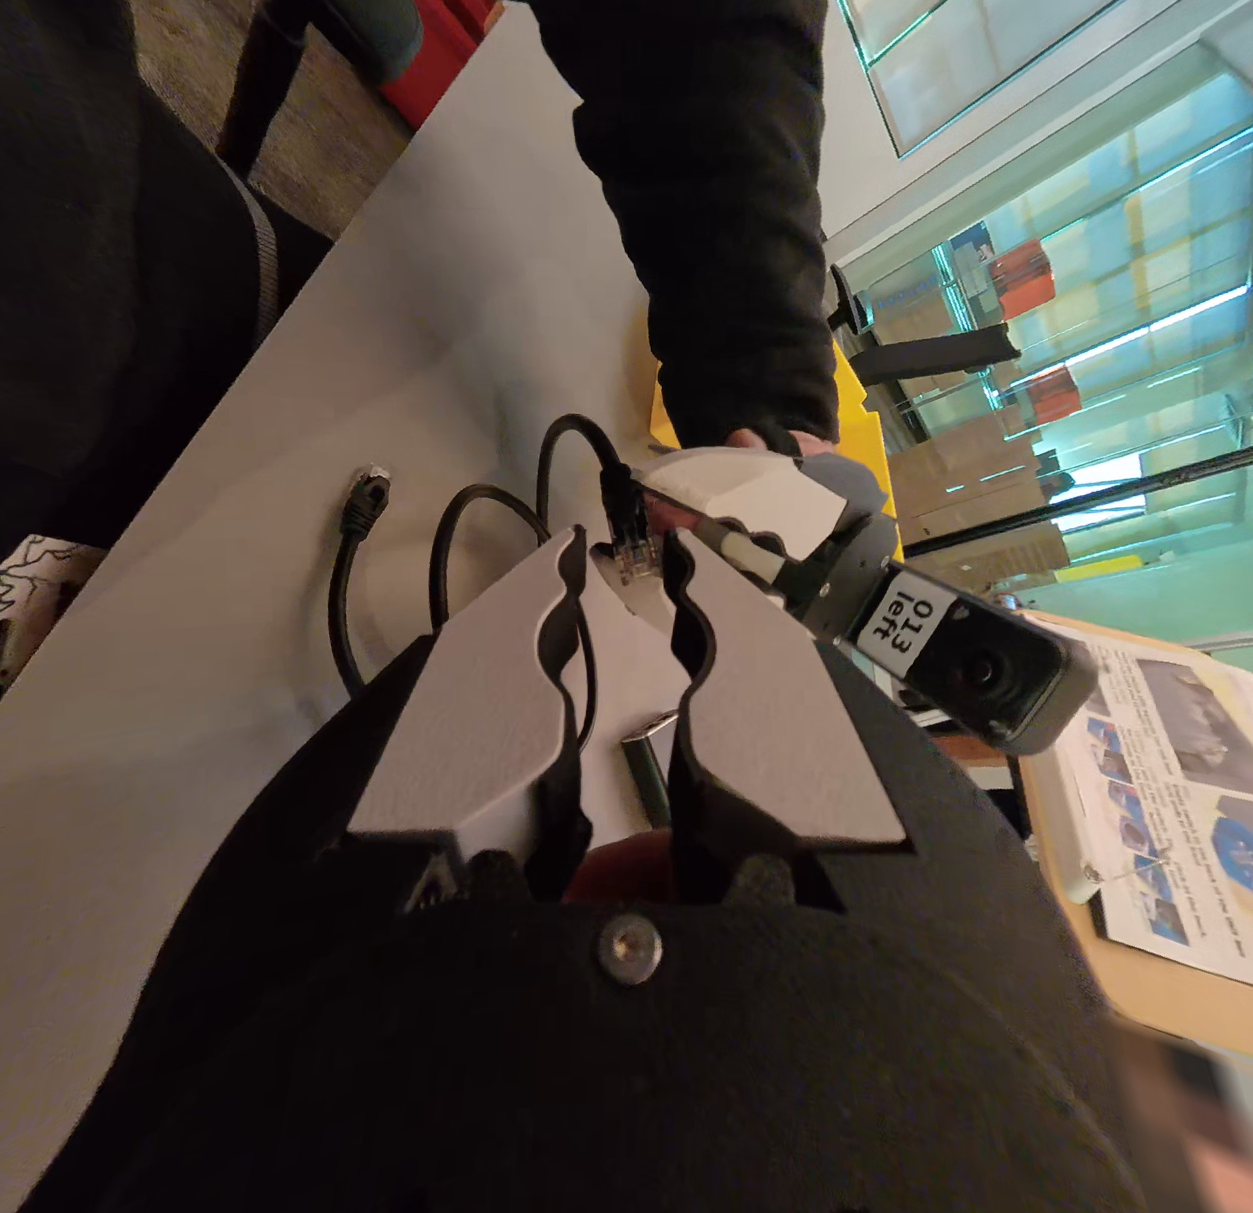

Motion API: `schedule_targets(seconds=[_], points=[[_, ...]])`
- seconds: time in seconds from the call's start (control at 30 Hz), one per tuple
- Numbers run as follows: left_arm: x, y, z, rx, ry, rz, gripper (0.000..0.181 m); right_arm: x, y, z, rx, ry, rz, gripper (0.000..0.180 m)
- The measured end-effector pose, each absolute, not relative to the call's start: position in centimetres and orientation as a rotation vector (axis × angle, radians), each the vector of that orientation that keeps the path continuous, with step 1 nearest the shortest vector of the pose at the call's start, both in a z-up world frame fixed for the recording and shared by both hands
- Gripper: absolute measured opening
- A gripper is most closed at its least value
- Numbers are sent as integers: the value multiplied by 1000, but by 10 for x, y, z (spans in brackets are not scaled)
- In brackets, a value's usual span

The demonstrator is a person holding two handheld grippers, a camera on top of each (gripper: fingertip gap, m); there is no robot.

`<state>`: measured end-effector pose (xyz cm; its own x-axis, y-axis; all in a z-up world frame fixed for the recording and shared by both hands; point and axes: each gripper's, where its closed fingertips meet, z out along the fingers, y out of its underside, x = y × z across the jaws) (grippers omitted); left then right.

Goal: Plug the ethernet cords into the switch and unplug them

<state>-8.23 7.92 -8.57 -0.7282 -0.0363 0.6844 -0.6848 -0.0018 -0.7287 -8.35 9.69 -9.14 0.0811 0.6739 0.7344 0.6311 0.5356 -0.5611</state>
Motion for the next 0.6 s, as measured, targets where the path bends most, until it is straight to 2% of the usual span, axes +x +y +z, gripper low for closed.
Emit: schedule_targets(seconds=[0.3,0.43,0.47,0.53,0.6], points=[[-77,90,-87,837,-1892,1763,20,-82,109,-92,-1213,-1525,77,11],[-67,103,-80,989,-2000,1833,32,-74,119,-91,-1296,-1409,192,10],[-63,109,-82,1058,-2073,1821,30,-72,121,-92,-1317,-1384,228,10],[-53,123,-91,1249,-2240,1747,40,-69,123,-91,-1355,-1326,307,10],[-46,134,-86,1360,-2430,1744,44,-64,129,-91,-1405,-1262,372,10]])
